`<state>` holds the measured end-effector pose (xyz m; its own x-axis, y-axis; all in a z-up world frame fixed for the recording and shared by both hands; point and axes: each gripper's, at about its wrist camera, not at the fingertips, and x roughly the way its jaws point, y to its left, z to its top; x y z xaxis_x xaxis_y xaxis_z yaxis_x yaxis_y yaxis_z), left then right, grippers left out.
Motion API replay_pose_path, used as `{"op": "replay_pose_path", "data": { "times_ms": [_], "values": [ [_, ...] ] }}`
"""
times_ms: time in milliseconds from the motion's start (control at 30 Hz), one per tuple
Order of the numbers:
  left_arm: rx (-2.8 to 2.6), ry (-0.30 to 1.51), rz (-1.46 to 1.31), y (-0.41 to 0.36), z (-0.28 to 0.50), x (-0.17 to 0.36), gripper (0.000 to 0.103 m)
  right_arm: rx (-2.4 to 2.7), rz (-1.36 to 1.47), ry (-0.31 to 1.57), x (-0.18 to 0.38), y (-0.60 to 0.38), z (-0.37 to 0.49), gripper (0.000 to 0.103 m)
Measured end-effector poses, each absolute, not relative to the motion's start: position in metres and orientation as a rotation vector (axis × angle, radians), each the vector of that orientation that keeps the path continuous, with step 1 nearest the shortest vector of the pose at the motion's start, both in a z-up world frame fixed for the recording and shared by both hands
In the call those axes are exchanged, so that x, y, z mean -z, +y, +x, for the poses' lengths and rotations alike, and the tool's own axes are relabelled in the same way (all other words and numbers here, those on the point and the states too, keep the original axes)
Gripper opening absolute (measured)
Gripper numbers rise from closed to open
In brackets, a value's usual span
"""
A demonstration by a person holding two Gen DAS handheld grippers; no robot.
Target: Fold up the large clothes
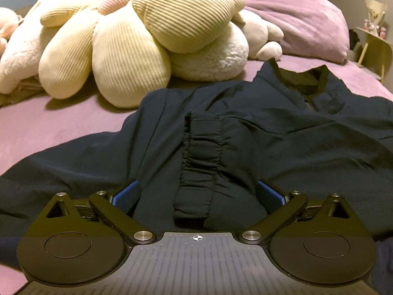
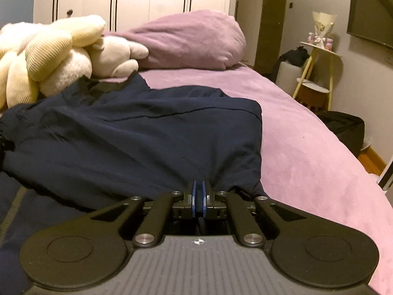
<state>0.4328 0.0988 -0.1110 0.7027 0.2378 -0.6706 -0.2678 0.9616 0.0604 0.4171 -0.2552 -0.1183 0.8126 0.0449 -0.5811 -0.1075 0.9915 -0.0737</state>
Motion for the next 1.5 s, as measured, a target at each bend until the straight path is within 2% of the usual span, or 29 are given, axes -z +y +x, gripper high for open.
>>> {"op": "replay_pose_path", "data": {
  "times_ms": [433,533,567,600,767,933,1000,1033,1067,1167,1233,1267,1300,1367,1433,1500],
  "values": [
    [-0.314,0.786,-0.102,0.115,0.418,0.093,0.103,-0.023,-0.282,0.627,0.116,-0.231,0.427,0.005],
    [-0.338,0.761,-0.146,0.137,0.395,0.074,0.103,0.061,-0.213,0.62,0.097,-0.232,0.414,0.019],
    [-0.369,0.748,-0.16,0.148,0.383,0.067,0.103,0.083,-0.185,0.606,0.09,-0.233,0.405,0.032],
    [-0.404,0.728,-0.179,0.162,0.369,0.06,0.103,0.083,-0.16,0.59,0.084,-0.233,0.397,0.038],
    [-0.493,0.651,-0.35,0.249,0.288,0.051,0.103,-0.067,-0.023,0.558,0.067,-0.223,0.342,0.038],
    [-0.688,0.622,-0.636,0.353,0.211,0.081,0.103,-0.167,0.037,0.614,0.077,-0.201,0.305,0.039],
    [-0.737,0.596,-0.749,0.386,0.19,0.093,0.096,-0.18,0.05,0.64,0.081,-0.196,0.299,0.039],
    [-0.757,0.585,-0.787,0.399,0.183,0.097,0.087,-0.183,0.055,0.655,0.083,-0.193,0.296,0.039],
    [-0.777,0.575,-0.822,0.41,0.176,0.101,0.083,-0.179,0.059,0.667,0.084,-0.19,0.296,0.039],
    [-0.792,0.513,-0.969,0.445,0.162,0.115,0.077,-0.167,0.06,0.692,0.086,-0.184,0.294,0.039],
    [-0.793,0.455,-1.041,0.461,0.157,0.117,0.077,-0.16,0.066,0.702,0.086,-0.182,0.295,0.039],
    [-0.794,0.438,-1.06,0.467,0.156,0.117,0.074,-0.155,0.071,0.708,0.086,-0.182,0.292,0.039],
    [-0.791,0.425,-1.072,0.472,0.156,0.118,0.066,-0.15,0.076,0.715,0.087,-0.181,0.293,0.039],
    [-0.801,0.438,-1.087,0.48,0.157,0.121,0.031,-0.142,0.079,0.727,0.091,-0.18,0.294,0.039],
    [-0.801,0.429,-1.127,0.483,0.154,0.125,0.018,-0.138,0.081,0.735,0.094,-0.178,0.293,0.039],
    [-0.781,0.386,-1.137,0.48,0.149,0.121,0.013,-0.139,0.084,0.739,0.096,-0.178,0.291,0.039]
  ]
}}
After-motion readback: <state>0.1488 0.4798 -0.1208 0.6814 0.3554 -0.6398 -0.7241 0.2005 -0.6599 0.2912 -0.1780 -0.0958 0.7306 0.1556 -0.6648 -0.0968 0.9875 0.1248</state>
